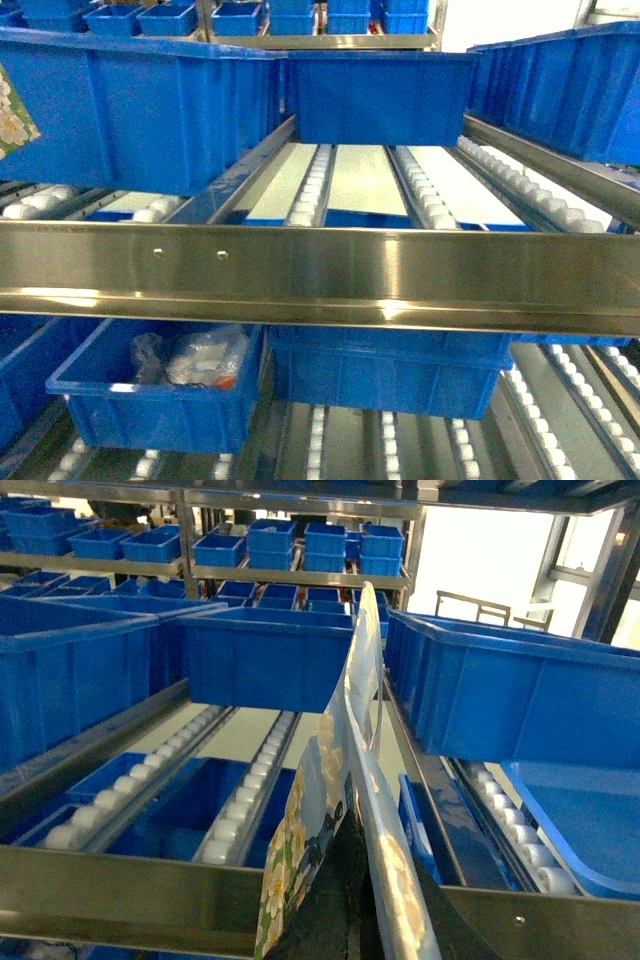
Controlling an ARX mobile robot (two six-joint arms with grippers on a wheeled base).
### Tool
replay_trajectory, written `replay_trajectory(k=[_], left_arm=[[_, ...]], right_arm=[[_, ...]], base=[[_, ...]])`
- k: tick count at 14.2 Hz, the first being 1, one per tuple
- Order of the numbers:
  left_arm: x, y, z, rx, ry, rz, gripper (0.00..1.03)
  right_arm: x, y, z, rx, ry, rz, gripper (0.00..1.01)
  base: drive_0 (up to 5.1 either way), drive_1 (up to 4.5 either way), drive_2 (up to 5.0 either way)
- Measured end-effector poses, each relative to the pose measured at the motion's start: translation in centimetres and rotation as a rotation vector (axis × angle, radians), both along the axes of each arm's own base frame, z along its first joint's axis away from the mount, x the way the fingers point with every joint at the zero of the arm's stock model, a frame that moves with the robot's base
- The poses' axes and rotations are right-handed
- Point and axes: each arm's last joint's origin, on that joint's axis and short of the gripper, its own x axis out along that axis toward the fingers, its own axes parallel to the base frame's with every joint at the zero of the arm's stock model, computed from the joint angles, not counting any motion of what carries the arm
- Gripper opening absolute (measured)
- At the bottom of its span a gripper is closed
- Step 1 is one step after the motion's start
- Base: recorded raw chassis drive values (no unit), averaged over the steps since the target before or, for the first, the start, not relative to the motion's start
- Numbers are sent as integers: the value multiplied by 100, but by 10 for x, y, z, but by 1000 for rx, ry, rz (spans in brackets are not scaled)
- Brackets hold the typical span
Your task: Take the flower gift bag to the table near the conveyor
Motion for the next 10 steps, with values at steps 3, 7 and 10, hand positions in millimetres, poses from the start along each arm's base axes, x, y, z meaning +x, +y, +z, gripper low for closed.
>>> replay_trajectory(k=[3,7,10], left_arm=[[0,0,0,1,1,0,2],[0,0,0,0,-1,0,2],[0,0,0,0,0,0,2]], right_arm=[[0,0,0,-1,3,0,2],[0,0,0,0,-1,0,2],[0,0,0,0,1,0,2]], base=[[-498,248,248],[-496,250,250],[-501,244,244]])
